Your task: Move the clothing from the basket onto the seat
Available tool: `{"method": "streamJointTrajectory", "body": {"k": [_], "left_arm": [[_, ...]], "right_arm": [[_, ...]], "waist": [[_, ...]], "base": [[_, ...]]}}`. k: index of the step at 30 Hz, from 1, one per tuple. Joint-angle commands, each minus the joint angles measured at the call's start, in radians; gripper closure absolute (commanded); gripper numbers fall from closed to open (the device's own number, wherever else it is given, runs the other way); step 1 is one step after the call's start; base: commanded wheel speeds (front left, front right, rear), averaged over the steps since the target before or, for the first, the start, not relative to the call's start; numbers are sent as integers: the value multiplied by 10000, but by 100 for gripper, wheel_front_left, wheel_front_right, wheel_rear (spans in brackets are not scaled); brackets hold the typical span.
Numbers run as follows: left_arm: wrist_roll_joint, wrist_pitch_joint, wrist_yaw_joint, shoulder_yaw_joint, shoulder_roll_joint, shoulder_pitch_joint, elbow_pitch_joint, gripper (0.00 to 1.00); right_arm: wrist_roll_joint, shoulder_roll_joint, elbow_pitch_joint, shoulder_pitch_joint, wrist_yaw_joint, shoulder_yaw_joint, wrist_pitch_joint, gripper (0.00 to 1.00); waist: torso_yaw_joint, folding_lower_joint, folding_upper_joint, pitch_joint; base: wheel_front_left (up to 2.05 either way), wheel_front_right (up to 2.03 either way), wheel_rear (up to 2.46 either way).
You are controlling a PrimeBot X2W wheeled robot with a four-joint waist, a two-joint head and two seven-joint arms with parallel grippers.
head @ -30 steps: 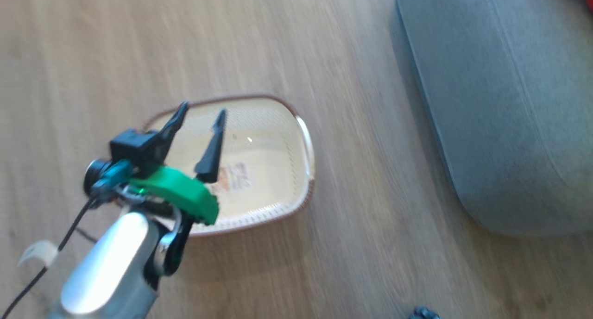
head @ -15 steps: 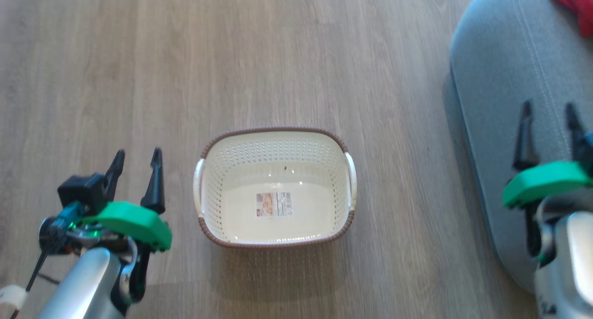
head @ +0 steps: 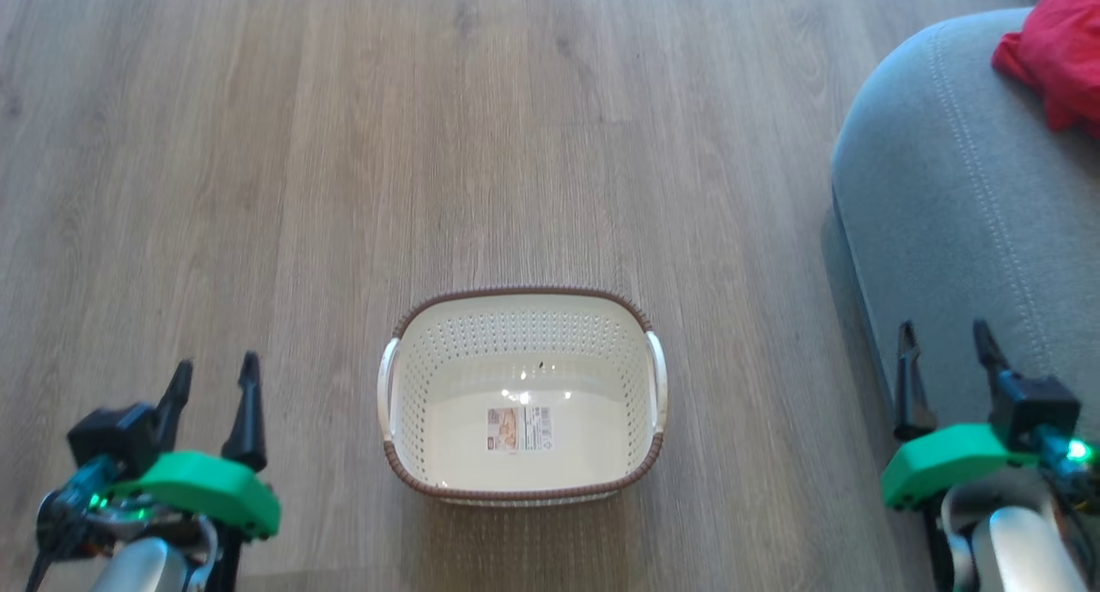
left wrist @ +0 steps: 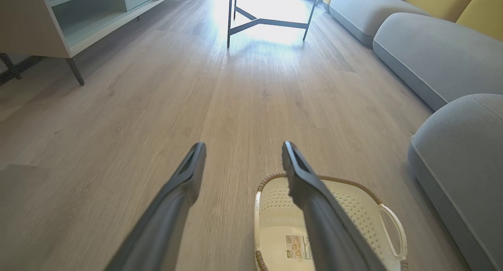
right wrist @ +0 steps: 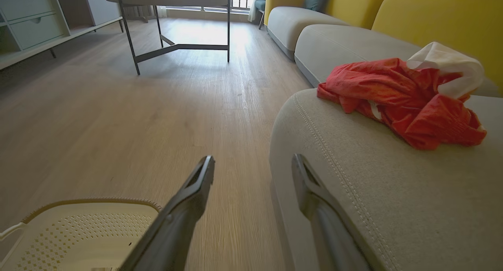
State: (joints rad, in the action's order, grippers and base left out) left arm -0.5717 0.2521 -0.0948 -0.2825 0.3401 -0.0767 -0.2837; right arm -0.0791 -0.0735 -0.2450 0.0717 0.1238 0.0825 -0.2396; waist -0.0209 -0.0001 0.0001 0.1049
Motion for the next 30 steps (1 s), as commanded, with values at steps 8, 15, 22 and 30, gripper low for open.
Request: {"method": "streamJointTrajectory", "body": {"k": [8,15,22,30], "left_arm": [[589,96,747,1455,-2,68,182,0],[1044,96,1098,1899,-248,42,111,0],[1351,97,1318,2146,-507,40,-1,0],[1519,97,1481,2255,-741,-17,-113,0]], "right_arm": [[37,8,321,-166,69,-318,-205,0],[27,28,376,-152,69,-315,-218,0],[91,57,401,-166,69,-306,-220,0],[160,69,417,-142,69,-291,-221,0]], "waist": [[-101,1,-1,-112],[-88,1,-1,-34],[-85,1,-1,1],[-92,1,-1,-38]], "base": [[0,0,0],[0,0,0],[0,0,0],[0,0,0]]}}
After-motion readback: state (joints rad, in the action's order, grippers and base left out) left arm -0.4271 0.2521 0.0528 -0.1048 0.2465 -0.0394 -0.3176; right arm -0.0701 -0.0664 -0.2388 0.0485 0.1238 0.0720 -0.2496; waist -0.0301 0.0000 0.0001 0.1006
